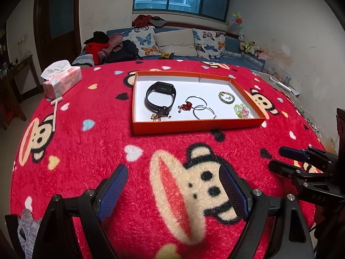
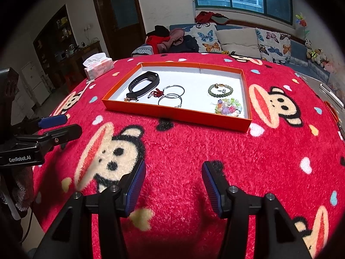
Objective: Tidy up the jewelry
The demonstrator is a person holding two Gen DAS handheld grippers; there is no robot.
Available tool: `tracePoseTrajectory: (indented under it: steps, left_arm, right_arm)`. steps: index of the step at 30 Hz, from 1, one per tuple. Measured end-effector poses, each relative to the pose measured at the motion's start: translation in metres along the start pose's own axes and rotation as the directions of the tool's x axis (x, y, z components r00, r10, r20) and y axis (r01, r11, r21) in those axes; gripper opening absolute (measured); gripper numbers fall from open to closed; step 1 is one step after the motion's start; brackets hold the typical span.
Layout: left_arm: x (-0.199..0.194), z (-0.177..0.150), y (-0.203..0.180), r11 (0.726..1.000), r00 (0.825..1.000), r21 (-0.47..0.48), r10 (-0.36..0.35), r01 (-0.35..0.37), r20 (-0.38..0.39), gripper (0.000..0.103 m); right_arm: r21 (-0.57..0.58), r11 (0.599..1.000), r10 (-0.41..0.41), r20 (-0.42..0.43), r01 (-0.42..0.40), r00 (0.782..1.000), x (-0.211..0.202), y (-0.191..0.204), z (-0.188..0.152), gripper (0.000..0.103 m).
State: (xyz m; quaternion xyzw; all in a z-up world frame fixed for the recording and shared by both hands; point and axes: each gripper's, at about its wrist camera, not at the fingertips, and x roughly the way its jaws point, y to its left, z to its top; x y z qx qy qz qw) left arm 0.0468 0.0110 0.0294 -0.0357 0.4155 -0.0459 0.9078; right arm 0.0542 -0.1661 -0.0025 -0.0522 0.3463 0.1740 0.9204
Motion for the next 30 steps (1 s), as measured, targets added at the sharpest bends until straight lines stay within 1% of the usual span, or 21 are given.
tracePoseTrajectory:
  steps: [22, 30]
  left_arm:
    - [0.009, -0.0061, 0.0014, 1.0, 1.0, 0.002, 0.004, -0.004, -0.022, 0.092]
    - [0.0102, -0.0063, 0.0023, 1.0, 1.0, 0.004, 0.007, -0.007, -0.018, 0.092]
  right_arm:
    - [0.02, 1.0, -0.005, -0.004, 0.005, 1.0, 0.001, -0.0078, -0.0014, 0.059]
    - [0.022, 1.0, -0.002, -0.006, 0.002, 1.0, 0.0035, -0.0074, -0.0023, 0.059]
